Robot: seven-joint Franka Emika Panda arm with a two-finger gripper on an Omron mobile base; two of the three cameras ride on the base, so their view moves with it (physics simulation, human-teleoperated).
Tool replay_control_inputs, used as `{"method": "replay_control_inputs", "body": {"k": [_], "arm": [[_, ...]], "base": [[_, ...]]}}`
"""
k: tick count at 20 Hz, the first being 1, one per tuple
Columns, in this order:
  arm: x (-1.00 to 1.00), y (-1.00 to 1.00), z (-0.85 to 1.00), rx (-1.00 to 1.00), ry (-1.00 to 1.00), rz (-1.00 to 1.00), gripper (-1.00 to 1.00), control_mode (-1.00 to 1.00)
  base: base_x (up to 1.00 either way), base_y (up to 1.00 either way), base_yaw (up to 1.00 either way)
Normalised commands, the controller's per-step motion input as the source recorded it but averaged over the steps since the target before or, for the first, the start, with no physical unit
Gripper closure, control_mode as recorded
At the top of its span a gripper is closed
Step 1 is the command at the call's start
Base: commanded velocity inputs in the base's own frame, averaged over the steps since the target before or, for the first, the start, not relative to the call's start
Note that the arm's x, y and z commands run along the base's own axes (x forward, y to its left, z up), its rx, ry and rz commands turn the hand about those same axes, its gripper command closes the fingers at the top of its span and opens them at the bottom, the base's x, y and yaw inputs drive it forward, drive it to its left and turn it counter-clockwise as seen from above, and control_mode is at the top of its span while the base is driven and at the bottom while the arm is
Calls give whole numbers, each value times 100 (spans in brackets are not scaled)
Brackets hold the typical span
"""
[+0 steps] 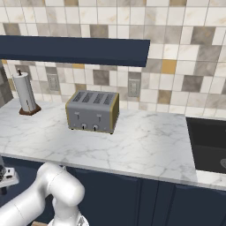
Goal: Take the pizza cutter from the drawer on the left and place it on the dining counter for cutting.
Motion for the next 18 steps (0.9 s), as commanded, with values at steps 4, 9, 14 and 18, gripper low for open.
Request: {"method": "replay_control_inputs", "body": {"k": [4, 9, 14, 18], "arm": [[-8, 12, 0, 0, 0, 4, 100, -100], [-23, 31, 20, 0, -3, 4, 100, -100], [-32, 32, 26, 1, 0, 0, 100, -100], [-32, 8, 41, 0, 0, 0, 100, -100]], "base": [[0, 0, 0], [0, 0, 0], [0, 0, 0], [0, 0, 0]]}}
